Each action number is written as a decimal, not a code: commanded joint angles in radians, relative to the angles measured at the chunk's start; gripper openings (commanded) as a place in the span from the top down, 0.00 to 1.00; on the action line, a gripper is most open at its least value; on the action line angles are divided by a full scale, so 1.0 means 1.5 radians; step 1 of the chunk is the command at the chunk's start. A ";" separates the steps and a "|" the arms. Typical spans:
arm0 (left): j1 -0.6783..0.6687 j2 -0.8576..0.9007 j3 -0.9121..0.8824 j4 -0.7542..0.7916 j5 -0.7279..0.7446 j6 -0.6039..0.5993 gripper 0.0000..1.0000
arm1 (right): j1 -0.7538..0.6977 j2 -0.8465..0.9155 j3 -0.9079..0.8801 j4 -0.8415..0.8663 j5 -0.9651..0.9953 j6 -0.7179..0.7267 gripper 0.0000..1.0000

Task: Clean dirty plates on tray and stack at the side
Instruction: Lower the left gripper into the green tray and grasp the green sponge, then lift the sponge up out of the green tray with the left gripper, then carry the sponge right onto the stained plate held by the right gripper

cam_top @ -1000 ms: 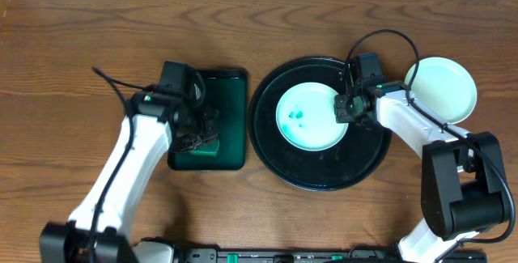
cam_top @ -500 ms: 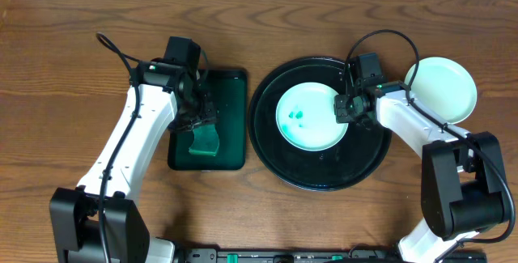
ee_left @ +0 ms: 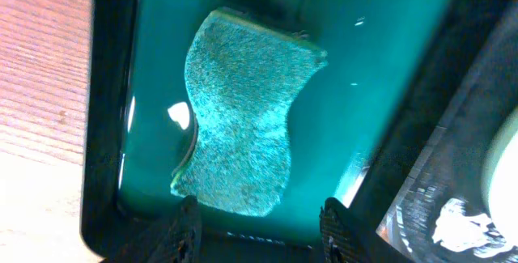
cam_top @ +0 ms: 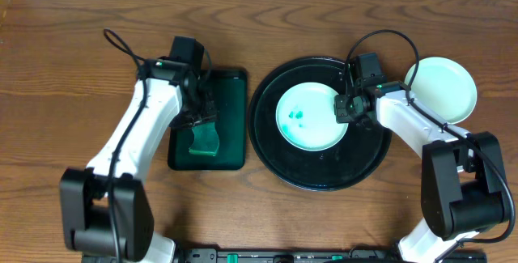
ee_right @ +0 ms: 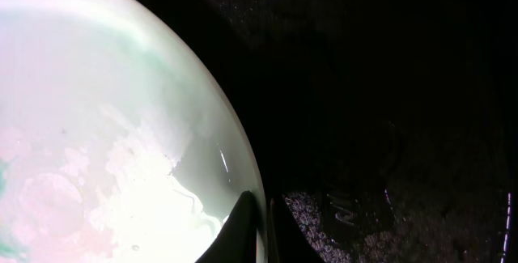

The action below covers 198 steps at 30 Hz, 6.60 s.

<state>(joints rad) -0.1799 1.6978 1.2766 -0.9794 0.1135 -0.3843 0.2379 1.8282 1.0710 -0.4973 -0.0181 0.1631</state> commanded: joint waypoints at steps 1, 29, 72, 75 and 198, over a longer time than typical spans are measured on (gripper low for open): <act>-0.002 0.037 -0.011 -0.001 -0.019 0.030 0.51 | 0.004 0.004 0.005 -0.003 0.002 -0.008 0.97; -0.002 0.140 -0.075 0.111 -0.019 0.079 0.56 | 0.004 0.004 0.005 -0.002 0.002 -0.008 0.95; -0.002 -0.168 -0.002 0.027 -0.016 0.065 0.93 | 0.002 -0.010 0.063 -0.163 -0.076 0.015 0.92; -0.002 -0.128 0.067 -0.034 -0.036 0.052 0.93 | 0.002 -0.010 0.063 -0.162 -0.076 0.015 0.90; -0.099 0.063 0.248 -0.058 0.009 0.025 0.93 | 0.006 -0.006 0.026 -0.098 -0.116 0.087 0.99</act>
<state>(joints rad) -0.3099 1.7805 1.6173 -1.0748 0.0879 -0.3244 0.2382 1.8282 1.1164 -0.6437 -0.1520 0.2466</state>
